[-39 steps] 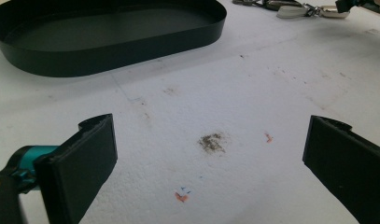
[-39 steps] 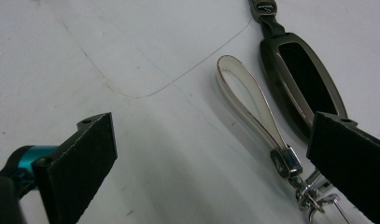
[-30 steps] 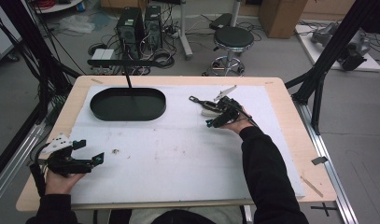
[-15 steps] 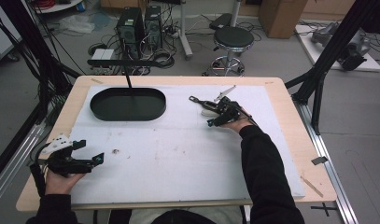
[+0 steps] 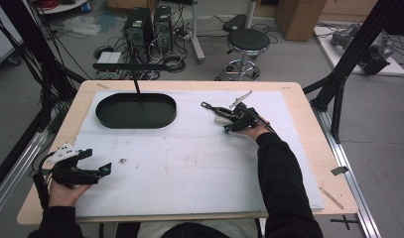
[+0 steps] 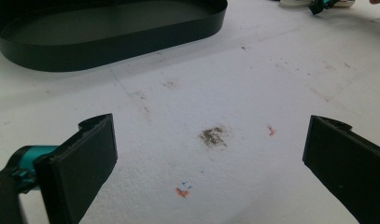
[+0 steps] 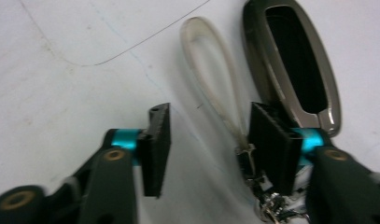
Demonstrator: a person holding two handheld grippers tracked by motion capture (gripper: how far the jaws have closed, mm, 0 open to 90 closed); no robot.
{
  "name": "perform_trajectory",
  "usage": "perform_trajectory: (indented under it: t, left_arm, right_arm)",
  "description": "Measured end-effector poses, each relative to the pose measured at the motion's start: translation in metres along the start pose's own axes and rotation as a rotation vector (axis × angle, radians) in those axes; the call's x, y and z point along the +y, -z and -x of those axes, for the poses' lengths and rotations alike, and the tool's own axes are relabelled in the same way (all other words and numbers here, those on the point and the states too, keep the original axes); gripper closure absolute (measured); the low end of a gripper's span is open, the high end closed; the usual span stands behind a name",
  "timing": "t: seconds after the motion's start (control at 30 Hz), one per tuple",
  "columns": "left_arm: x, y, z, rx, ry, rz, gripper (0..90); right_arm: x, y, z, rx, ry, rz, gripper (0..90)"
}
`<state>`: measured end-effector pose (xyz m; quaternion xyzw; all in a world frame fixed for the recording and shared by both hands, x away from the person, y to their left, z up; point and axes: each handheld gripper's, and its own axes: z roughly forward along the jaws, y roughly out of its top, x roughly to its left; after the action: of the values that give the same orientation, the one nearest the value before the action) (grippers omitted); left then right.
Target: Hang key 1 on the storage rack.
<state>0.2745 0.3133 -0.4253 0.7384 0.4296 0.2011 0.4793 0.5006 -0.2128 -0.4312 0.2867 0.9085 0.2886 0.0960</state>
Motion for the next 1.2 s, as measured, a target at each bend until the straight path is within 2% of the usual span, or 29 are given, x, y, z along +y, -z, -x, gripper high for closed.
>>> perform_trajectory:
  t: [0.07, 0.23, 0.27, 0.37, 0.43, 0.67, 0.9, 1.2]
  left_arm:
    - [0.000, 0.000, 0.000, 0.001, 0.001, 0.002, 3.5]
    - [0.000, 0.001, -0.001, 0.000, 0.004, 0.007, 3.5]
    - [0.000, 0.001, -0.001, 0.000, 0.007, 0.008, 3.5]
    - [0.000, 0.001, -0.001, 0.002, 0.005, 0.009, 3.5]
    - [0.000, 0.002, 0.000, 0.003, 0.005, 0.011, 3.5]
    - [0.000, 0.002, 0.000, 0.004, 0.006, 0.011, 3.5]
    - [0.000, 0.002, 0.000, 0.001, 0.009, 0.016, 3.5]
    - [0.000, 0.001, -0.001, -0.001, 0.008, 0.012, 3.5]
  right_arm:
    - [0.000, 0.001, 0.001, -0.022, -0.012, 0.003, 59.5]
    - [0.001, 0.002, 0.001, -0.068, -0.115, -0.008, 80.4]
    - [0.003, 0.001, -0.002, -0.081, -0.117, -0.013, 81.4]
    - [0.008, -0.001, -0.012, -0.145, -0.079, -0.031, 82.0]
    - [0.010, -0.002, -0.014, -0.161, -0.081, -0.034, 82.2]
    - [0.009, 0.006, -0.011, -0.134, -0.124, -0.026, 82.3]
    - [0.007, 0.034, -0.001, -0.083, -0.208, 0.067, 82.6]
    - [0.009, 0.065, -0.003, -0.082, -0.219, 0.172, 82.6]
